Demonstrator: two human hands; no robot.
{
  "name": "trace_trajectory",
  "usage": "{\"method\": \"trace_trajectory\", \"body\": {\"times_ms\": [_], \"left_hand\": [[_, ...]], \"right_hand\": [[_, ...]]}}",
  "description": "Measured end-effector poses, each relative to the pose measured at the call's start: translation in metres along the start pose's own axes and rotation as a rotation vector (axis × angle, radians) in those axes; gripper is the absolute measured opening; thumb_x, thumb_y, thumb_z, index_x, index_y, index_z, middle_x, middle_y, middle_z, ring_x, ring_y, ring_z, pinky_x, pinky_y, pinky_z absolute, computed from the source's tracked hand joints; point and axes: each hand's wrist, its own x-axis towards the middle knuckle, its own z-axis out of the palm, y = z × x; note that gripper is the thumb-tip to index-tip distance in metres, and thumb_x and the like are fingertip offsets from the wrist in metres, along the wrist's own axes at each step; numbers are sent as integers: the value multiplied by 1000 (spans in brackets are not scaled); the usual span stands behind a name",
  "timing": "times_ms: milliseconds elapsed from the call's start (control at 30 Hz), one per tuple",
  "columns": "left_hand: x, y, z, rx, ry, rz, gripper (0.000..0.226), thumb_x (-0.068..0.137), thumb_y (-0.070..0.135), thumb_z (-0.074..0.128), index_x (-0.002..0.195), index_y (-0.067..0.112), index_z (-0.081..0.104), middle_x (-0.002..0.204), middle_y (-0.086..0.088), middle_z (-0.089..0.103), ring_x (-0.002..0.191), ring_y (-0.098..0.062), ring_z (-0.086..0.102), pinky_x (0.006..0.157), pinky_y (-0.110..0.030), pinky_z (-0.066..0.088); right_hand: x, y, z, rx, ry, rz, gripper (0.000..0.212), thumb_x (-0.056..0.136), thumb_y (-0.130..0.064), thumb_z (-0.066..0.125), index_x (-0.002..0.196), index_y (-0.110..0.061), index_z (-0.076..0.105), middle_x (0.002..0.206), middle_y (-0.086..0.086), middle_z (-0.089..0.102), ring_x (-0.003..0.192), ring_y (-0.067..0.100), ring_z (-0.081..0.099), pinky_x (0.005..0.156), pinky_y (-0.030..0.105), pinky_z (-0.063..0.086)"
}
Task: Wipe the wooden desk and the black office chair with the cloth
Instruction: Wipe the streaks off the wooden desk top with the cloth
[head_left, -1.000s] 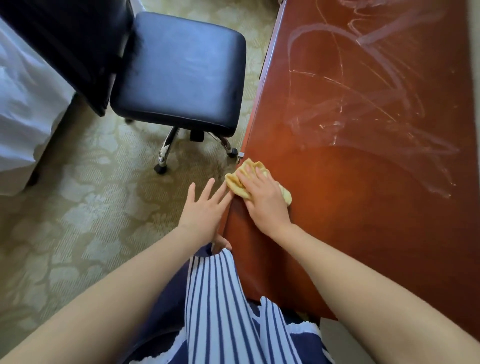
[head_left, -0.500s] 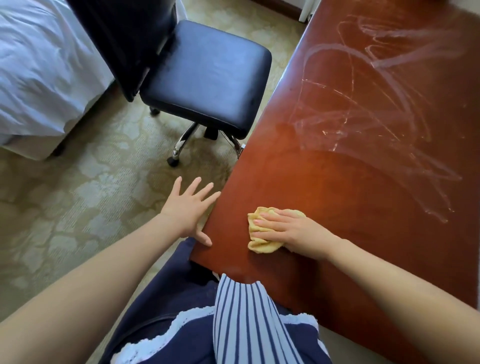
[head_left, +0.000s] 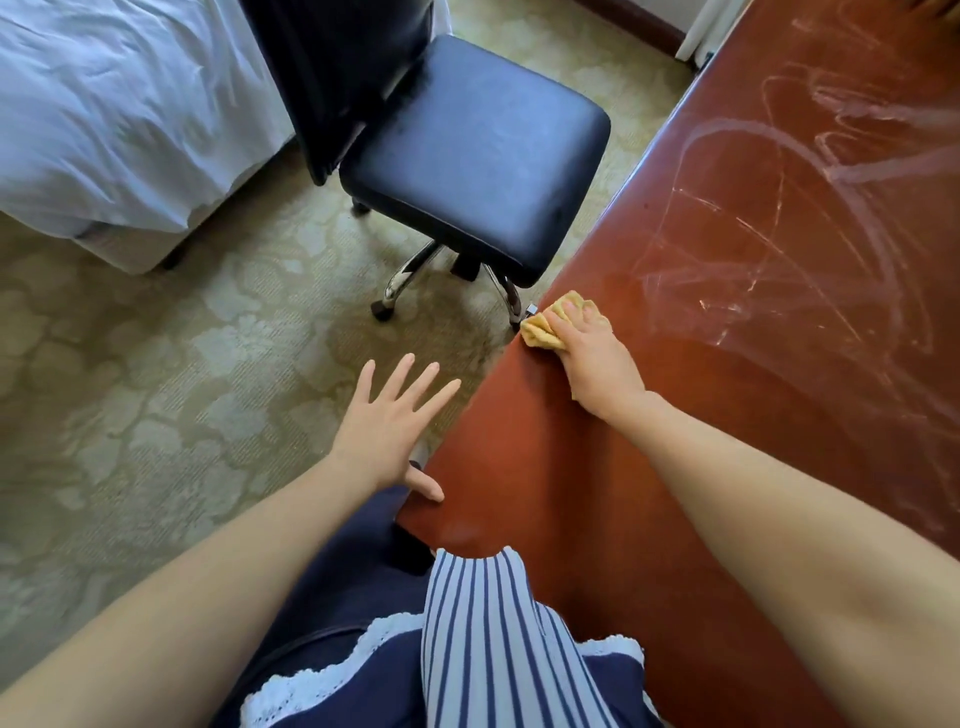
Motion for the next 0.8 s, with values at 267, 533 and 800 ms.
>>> {"method": "trace_trajectory", "body": {"times_ms": [267,533,800], "left_hand": [[-11,1,7,14,47,-34,126,60,89,39,144,24,-29,160,-1,-16,145,-29,-18,112,-56,-11],[-10,4,-6,81,4,8,128,61,89,41,145,22,-29,156,-2,-26,144,-29,-22,112,-56,-11],[35,31,-43,61,3,162,138,60,83,56,147,11,-24,156,-4,-28,144,-23,-22,115,-51,-9]], "right_hand": [[-58,-61,41,96,60,-160,48,99,-10,39,145,-23,36,155,2,25,144,25,20,115,37,8],[-119,-38,45,28,-78,-565,43,96,-11,47,138,-22,49,147,2,40,139,27,32,115,41,16],[-148,27,27,-78,-47,-636,54,76,-5,76,125,-25,62,132,0,58,123,23,54,97,44,47]]}}
